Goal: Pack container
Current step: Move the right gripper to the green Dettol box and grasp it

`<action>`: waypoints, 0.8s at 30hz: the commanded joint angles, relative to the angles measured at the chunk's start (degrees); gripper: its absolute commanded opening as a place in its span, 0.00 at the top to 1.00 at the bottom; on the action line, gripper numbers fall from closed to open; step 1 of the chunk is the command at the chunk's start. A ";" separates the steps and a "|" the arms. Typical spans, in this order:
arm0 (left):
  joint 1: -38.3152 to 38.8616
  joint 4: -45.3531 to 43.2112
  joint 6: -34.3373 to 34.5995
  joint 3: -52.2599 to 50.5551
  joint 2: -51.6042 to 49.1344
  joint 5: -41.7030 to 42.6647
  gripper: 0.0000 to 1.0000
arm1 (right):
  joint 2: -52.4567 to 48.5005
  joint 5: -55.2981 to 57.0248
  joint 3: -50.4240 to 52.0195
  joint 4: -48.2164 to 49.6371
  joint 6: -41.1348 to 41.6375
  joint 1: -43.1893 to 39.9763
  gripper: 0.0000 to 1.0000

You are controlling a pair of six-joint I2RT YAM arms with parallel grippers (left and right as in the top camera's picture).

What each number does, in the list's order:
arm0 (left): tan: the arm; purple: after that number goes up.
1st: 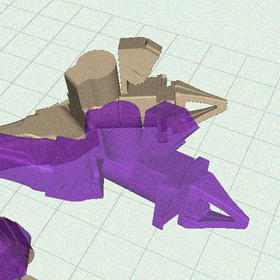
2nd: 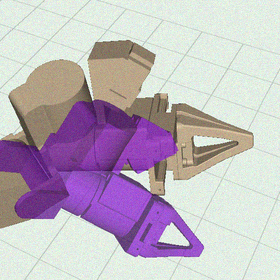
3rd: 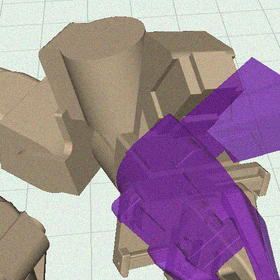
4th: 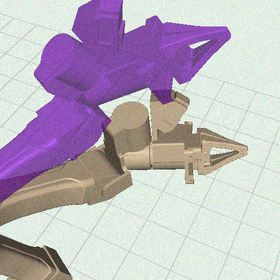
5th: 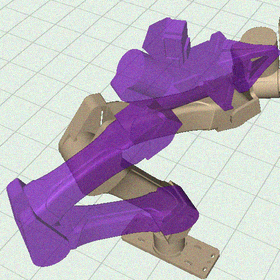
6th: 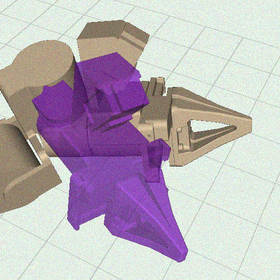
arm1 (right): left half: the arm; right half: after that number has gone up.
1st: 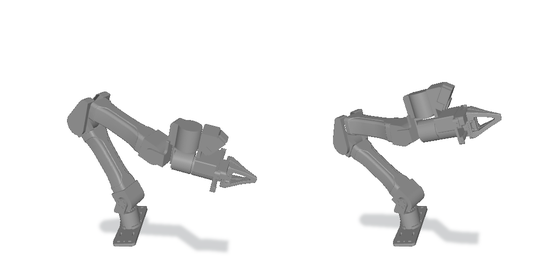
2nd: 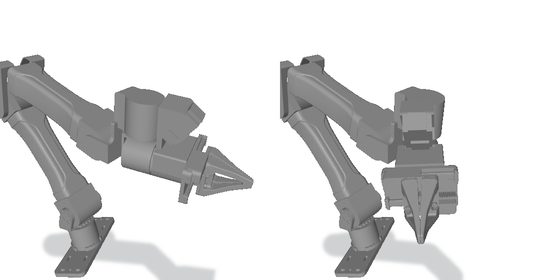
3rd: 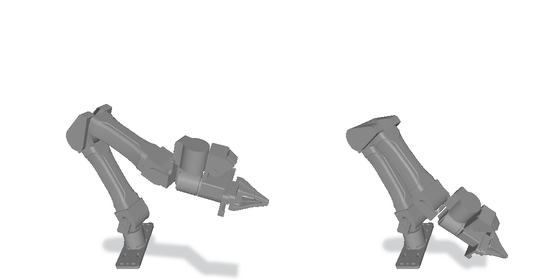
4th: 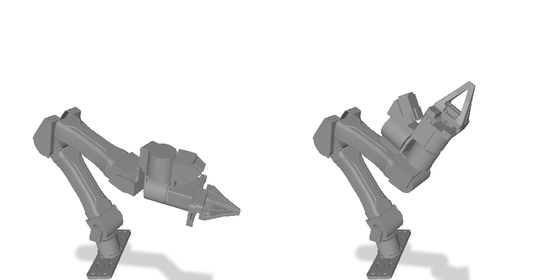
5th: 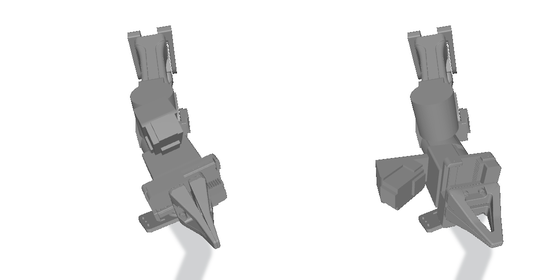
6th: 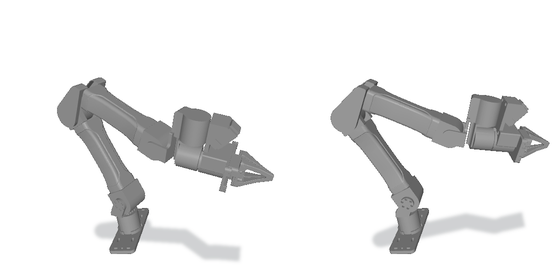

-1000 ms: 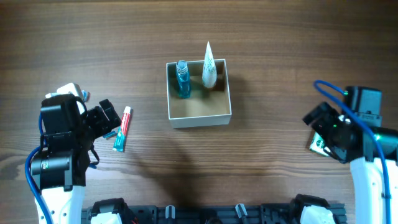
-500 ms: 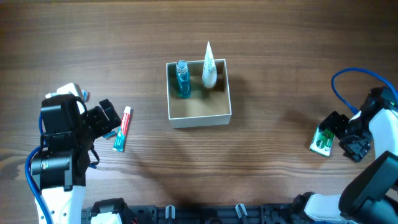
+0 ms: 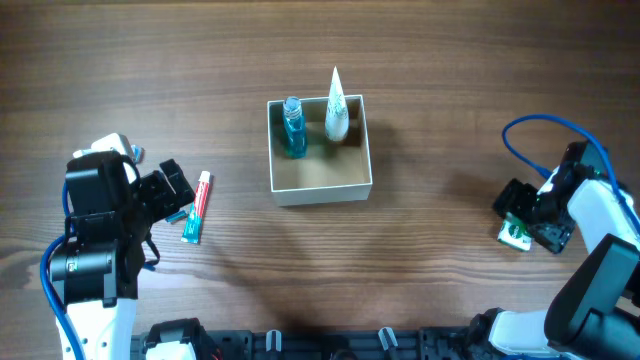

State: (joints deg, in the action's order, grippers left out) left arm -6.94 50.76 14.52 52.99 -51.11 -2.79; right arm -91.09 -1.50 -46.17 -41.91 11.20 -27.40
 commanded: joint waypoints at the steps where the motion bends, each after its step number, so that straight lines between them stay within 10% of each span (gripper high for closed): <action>1: -0.48 -0.15 0.94 1.07 -0.07 -0.94 0.00 | -0.66 -0.11 1.18 0.76 -0.57 0.22 0.02; 24: -0.48 -0.13 0.94 1.07 -0.07 -0.94 0.00 | 1.27 -1.16 -7.30 -6.43 -0.52 0.22 0.76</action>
State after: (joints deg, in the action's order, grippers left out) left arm -6.94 50.81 14.55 52.99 -51.11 -2.79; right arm -91.31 -1.72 -49.45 -46.89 10.59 -27.40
